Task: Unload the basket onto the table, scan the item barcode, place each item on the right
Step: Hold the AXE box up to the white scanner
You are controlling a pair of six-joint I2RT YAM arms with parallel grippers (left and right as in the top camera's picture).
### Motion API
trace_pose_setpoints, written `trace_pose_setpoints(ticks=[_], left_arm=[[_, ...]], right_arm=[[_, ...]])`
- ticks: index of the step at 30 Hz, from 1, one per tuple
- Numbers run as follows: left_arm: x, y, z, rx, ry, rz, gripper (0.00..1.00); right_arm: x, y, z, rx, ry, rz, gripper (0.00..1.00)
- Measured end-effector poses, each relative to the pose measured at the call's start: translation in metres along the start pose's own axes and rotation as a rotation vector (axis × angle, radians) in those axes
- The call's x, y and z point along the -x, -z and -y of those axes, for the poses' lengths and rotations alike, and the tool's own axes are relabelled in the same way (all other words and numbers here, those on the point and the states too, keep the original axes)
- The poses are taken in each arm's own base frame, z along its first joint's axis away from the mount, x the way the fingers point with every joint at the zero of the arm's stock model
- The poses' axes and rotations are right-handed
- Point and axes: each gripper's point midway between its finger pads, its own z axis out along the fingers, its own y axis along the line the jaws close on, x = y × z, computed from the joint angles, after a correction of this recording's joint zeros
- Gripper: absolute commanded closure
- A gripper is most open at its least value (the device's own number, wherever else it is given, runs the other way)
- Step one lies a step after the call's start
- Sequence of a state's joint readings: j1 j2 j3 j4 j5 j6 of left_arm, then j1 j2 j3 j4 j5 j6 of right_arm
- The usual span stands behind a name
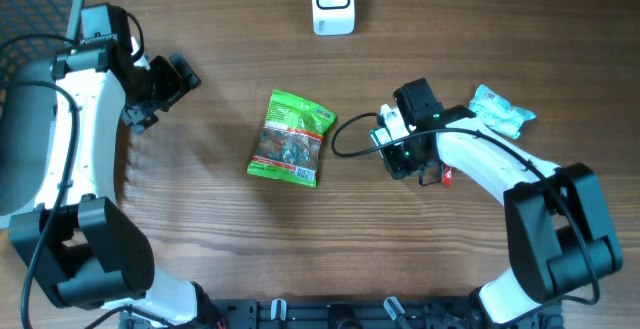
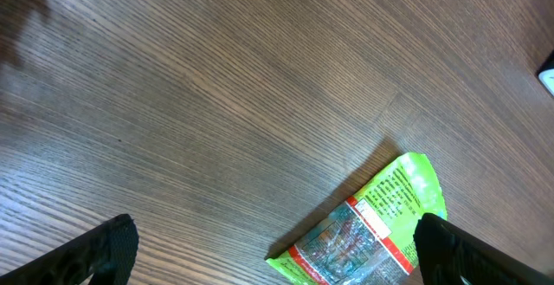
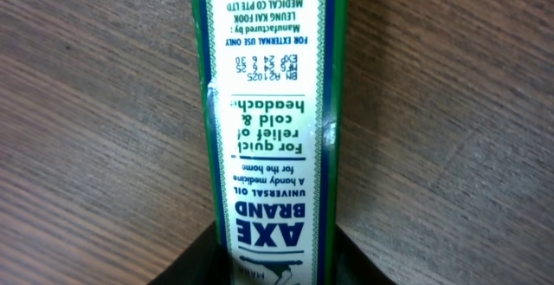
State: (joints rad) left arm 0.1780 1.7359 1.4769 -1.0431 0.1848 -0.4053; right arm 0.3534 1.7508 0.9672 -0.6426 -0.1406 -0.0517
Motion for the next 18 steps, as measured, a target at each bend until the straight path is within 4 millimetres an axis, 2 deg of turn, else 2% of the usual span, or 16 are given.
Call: trace_pose_setpoints(ticks=[2, 6, 9, 13, 15, 16, 18], left_arm=[[0.0, 0.0, 0.0, 0.0, 0.0, 0.0, 0.0], [0.0, 0.0, 0.0, 0.0, 0.0, 0.0, 0.0], [0.0, 0.0, 0.0, 0.0, 0.0, 0.0, 0.0], [0.0, 0.0, 0.0, 0.0, 0.0, 0.0, 0.0], [0.0, 0.0, 0.0, 0.0, 0.0, 0.0, 0.0], [0.0, 0.0, 0.0, 0.0, 0.0, -0.002, 0.0], [0.0, 0.0, 0.0, 0.0, 0.0, 0.0, 0.0]], right_arm=[[0.004, 0.011, -0.001, -0.001, 0.002, 0.028, 0.73], [0.021, 0.049, -0.006, -0.007, 0.017, 0.142, 0.74], [0.023, 0.073, -0.009, -0.01, 0.009, 0.194, 0.76], [0.022, 0.094, -0.01, -0.016, -0.015, 0.178, 0.76], [0.031, 0.116, -0.012, -0.024, -0.023, 0.189, 0.76], [0.041, 0.14, -0.013, -0.035, -0.023, 0.212, 0.76], [0.056, 0.167, -0.013, -0.052, -0.02, 0.267, 0.76]])
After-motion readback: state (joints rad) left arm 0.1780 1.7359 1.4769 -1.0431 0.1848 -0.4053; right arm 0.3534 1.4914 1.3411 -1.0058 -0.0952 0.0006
